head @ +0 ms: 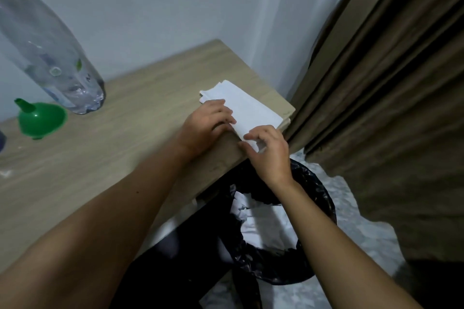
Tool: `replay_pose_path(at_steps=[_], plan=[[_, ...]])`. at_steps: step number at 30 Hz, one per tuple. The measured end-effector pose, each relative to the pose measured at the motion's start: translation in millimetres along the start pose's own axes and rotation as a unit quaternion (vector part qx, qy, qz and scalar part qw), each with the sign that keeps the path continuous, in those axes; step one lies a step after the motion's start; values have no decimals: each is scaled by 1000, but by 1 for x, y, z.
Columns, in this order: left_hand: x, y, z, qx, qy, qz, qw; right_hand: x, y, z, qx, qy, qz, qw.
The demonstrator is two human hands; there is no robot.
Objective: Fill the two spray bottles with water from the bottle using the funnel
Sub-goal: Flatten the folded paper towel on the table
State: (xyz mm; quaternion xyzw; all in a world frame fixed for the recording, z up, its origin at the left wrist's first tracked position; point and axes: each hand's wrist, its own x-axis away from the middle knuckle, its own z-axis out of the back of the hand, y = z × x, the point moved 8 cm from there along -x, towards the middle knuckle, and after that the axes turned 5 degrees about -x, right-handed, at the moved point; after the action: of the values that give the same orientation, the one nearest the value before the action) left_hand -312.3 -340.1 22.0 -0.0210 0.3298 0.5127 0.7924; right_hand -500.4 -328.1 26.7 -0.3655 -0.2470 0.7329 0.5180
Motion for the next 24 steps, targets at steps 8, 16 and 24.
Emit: replay_pose_path(at_steps=[8, 16, 24], plan=[[-1, -6, -1, -6, 9, 25, 1000, -2, -6, 4, -8, 24, 26, 999], [-1, -17, 15, 13, 25, 64, 998, -8, -13, 30, -35, 56, 27, 997], [21, -17, 72, -16, 78, 116, 990, -17, -29, 38, -81, 50, 6, 995]])
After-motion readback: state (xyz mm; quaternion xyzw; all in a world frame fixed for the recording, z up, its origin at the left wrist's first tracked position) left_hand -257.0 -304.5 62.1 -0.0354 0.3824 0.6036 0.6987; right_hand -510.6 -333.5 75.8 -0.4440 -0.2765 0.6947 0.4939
